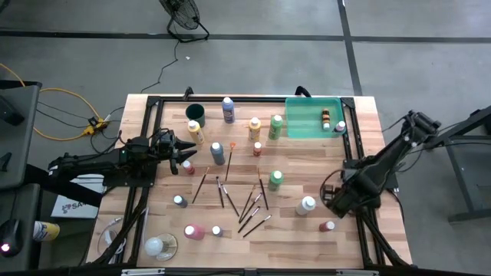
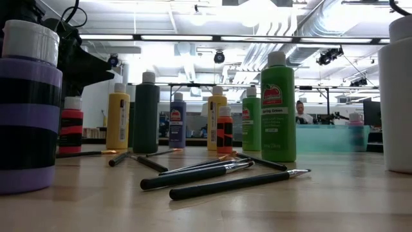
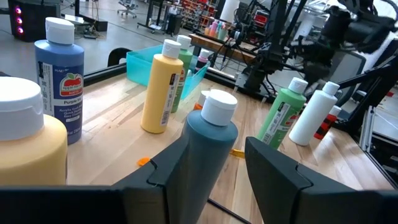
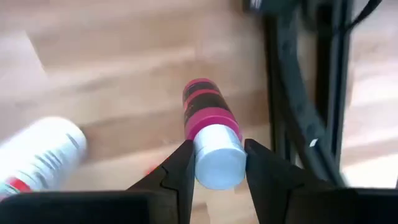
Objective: Pick & Place Paint Supplies
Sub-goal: Put the small pink paint bottle into the green bin
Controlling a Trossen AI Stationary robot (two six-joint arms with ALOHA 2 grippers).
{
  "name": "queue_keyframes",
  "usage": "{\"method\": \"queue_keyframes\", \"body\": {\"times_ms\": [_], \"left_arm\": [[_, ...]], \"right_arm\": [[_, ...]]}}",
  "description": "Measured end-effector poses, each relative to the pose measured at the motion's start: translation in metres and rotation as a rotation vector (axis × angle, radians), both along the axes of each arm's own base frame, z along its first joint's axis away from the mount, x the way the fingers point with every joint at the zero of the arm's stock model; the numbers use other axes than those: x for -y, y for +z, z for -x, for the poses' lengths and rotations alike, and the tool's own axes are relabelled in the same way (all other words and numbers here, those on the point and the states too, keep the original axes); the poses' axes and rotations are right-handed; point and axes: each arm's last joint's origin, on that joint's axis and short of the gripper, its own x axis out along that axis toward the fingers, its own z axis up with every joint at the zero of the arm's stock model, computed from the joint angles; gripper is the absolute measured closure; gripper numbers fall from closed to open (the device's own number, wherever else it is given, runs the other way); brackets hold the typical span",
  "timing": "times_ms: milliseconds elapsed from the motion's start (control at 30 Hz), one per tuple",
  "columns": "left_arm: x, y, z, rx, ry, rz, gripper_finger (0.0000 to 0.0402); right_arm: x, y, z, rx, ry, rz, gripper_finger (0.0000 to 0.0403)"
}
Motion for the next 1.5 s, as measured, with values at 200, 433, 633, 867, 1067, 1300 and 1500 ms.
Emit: {"method": "queue_keyframes", "body": {"times_ms": [200, 433, 633, 867, 1067, 1300, 1500], "left_arm": [[0.0, 0.0, 0.0, 0.0, 0.0, 0.0, 0.025], [0.0, 0.0, 0.0, 0.0, 0.0, 0.0, 0.025], [0.0, 0.0, 0.0, 0.0, 0.0, 0.0, 0.025], [0.0, 0.0, 0.0, 0.0, 0.0, 0.0, 0.025], [0.0, 0.0, 0.0, 0.0, 0.0, 0.0, 0.025], [0.0, 0.0, 0.0, 0.0, 0.0, 0.0, 0.025], [0.0, 0.0, 0.0, 0.0, 0.0, 0.0, 0.025]], "right_arm": [[0.034, 0.04, 0.011, 0.062, 0.067, 0.127, 0.0288], [0.08, 0.064, 0.007, 0.215, 0.164, 0.295, 0.0289], [0.12, 0.069, -0.001, 0.181, 0.196, 0.381, 0.029], [0.161, 0.071, -0.007, 0.194, 0.122, 0.458, 0.0289], [0.191, 0.071, -0.004, 0.177, 0.012, 0.498, 0.0289], [0.227, 0.061, -0.003, 0.099, -0.116, 0.486, 0.029], [0.253, 0.048, -0.001, 0.017, -0.195, 0.434, 0.0288]]}}
